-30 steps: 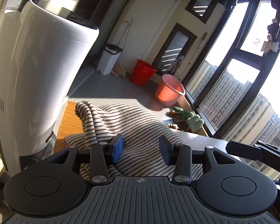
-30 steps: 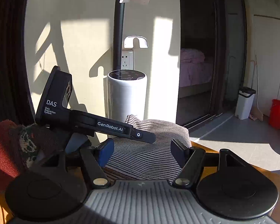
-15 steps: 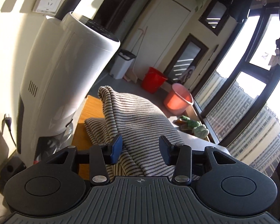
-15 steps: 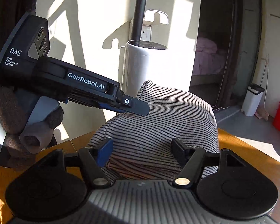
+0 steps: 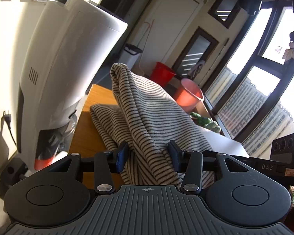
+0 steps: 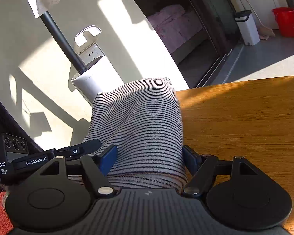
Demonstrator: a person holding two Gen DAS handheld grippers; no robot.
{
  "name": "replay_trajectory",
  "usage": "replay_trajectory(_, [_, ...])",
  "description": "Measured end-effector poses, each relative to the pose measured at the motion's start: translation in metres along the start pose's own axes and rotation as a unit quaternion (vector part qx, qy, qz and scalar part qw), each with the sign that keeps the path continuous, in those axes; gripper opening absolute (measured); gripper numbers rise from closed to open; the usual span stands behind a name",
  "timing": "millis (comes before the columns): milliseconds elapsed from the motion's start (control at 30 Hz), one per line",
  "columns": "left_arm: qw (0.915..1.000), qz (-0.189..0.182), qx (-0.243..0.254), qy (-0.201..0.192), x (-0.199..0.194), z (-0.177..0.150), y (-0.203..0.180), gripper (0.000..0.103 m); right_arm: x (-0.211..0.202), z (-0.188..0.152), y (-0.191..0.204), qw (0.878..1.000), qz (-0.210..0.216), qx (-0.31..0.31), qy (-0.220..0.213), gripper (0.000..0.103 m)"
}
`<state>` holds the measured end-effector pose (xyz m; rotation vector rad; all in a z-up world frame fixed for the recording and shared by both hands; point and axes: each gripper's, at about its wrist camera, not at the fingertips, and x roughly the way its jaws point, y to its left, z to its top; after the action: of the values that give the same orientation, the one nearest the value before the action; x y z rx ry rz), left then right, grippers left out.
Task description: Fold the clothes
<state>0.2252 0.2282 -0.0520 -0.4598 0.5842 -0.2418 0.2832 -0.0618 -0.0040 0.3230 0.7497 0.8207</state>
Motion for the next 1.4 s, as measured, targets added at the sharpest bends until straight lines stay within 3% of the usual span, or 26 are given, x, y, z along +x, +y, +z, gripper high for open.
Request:
replay_trajectory(133, [0.9998,0.008,0.016,-0.002,0.009,0.004,-0.005,0.050,-0.014,0.002,0.015,0.999,0.000,-0.040,-0.027,0.066])
replay_trajectory(267, [0.9998,-0.001,0.018,-0.003,0.015,0.002,-0.006,0.052,-0.008,0.002,0.020,0.994,-0.055,-0.099,-0.008,0.065])
replay_trajectory(367, [0.9996,-0.003,0.026,-0.006,0.017,0.000,-0.009,0.053,-0.008,-0.001,0.019,0.992,-0.061,-0.108,-0.008,0.065])
replay_trajectory(567, [0.9997,-0.007,0.023,-0.004,0.017,-0.001,-0.004,0.053,-0.015,0.022,0.045,0.983,-0.074,-0.152,-0.067,0.065])
replay_trajectory(633, [0.9997,-0.007,0.024,-0.006,0.017,-0.003,-0.003,0.053,-0.004,0.029,0.048,0.984,-0.072,-0.149,-0.061,0.055])
replay_trajectory(733, [0.9997,-0.006,0.024,-0.009,0.015,-0.005,-0.002,0.055,0.032,0.024,0.044,0.987,-0.086,-0.138,-0.010,0.055])
replay_trajectory(800, [0.9996,-0.002,0.025,-0.009,0.018,-0.006,0.000,0.058,0.041,0.014,0.052,0.976,-0.112,-0.184,-0.014,0.058])
replay_trajectory(900, [0.9998,-0.003,0.017,-0.012,0.013,-0.005,0.000,0.062,0.024,0.019,0.052,0.984,-0.093,-0.150,-0.022,0.062])
replay_trajectory(1033, [0.9998,-0.006,0.008,-0.016,0.002,-0.004,-0.001,0.056,-0.009,0.011,0.031,0.992,-0.077,-0.089,-0.038,0.070])
replay_trajectory(1267, [0.9997,0.003,0.025,-0.007,-0.005,-0.012,-0.006,0.058,-0.017,-0.017,-0.010,0.999,-0.014,0.034,-0.009,0.074])
replay_trajectory(1400, [0.9990,0.009,0.039,-0.020,-0.017,0.002,-0.010,0.050,-0.015,-0.019,0.020,0.996,-0.071,-0.053,-0.017,0.072])
